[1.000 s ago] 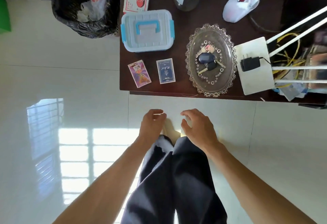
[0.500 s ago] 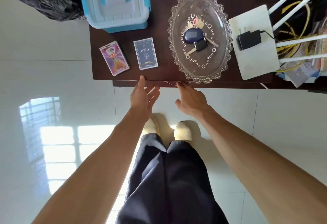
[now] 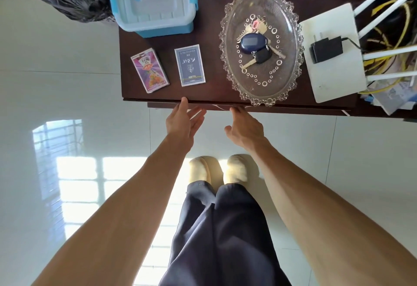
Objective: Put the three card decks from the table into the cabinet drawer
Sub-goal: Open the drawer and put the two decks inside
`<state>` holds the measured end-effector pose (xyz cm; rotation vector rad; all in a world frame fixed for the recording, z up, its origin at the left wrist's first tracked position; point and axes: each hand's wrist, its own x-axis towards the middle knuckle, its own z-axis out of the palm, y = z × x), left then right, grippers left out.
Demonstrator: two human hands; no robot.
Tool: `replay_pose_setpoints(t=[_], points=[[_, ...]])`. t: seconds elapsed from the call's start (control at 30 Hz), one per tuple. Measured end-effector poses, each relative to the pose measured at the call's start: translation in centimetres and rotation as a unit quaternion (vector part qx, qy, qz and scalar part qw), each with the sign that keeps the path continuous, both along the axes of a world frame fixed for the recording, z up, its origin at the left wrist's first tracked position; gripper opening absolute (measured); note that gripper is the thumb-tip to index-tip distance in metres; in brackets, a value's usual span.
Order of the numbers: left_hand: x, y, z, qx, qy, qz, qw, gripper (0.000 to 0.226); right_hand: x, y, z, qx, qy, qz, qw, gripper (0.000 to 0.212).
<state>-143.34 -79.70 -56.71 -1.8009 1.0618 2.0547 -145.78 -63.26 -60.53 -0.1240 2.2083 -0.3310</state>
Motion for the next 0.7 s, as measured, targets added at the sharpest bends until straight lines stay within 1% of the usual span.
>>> replay_pose_setpoints(t=[0.1, 0.2, 0.3, 0.33, 0.37, 0.4, 0.43, 0.47, 0.53, 0.6, 0.7], points=[[0.5, 0.0, 0.2, -0.011, -0.023, -0.008, 1.000, 0.031, 1.0, 0.2, 0.2, 0.000, -0.008, -0.008, 1.000, 0.058], [1.1, 0.0, 0.2, -0.034, -0.057, -0.019, 0.998, 0.019, 2.5, 0.4, 0.3, -0.001, -0.007, -0.017, 1.000, 0.060], [2.0, -0.2, 0.1, -0.046, -0.090, -0.017, 0.995, 0.019, 4.1, 0.7, 0.7, -0.017, -0.012, -0.019, 1.000, 0.065], [2.4, -0.2, 0.0, -0.050, -0.101, -0.017, 0.994, 0.019, 4.5, 0.9, 0.8, -0.032, -0.028, -0.037, 0.998, 0.067], [2.8, -0.3, -0.1, -0.054, -0.108, -0.015, 0.993, 0.018, 5.0, 1.3, 1.0, -0.056, -0.050, -0.084, 0.994, 0.066], [3.1, -0.3, -0.1, -0.058, -0.112, -0.010, 0.992, 0.016, 5.4, 1.7, 1.3, -0.088, -0.074, -0.160, 0.980, 0.063], [3.4, -0.3, 0.0, -0.062, -0.113, -0.005, 0.992, 0.015, 5.7, 2.3, 1.7, -0.125, -0.093, -0.257, 0.954, 0.058], [3.6, -0.4, 0.0, -0.066, -0.110, -0.001, 0.992, 0.013, 5.9, 2.8, 2.1, -0.161, -0.107, -0.360, 0.913, 0.051], [3.9, -0.5, 0.1, -0.073, -0.104, -0.001, 0.992, 0.013, 5.9, 4.2, 2.8, -0.194, -0.131, -0.528, 0.817, 0.038], [3.8, -0.3, 0.2, -0.075, -0.102, -0.002, 0.992, 0.012, 5.8, 5.8, 2.9, -0.215, -0.153, -0.631, 0.730, 0.042], [3.5, -0.1, 0.3, -0.076, -0.107, -0.014, 0.991, 0.010, 4.9, 7.8, 3.1, -0.270, -0.166, -0.728, 0.608, 0.045]])
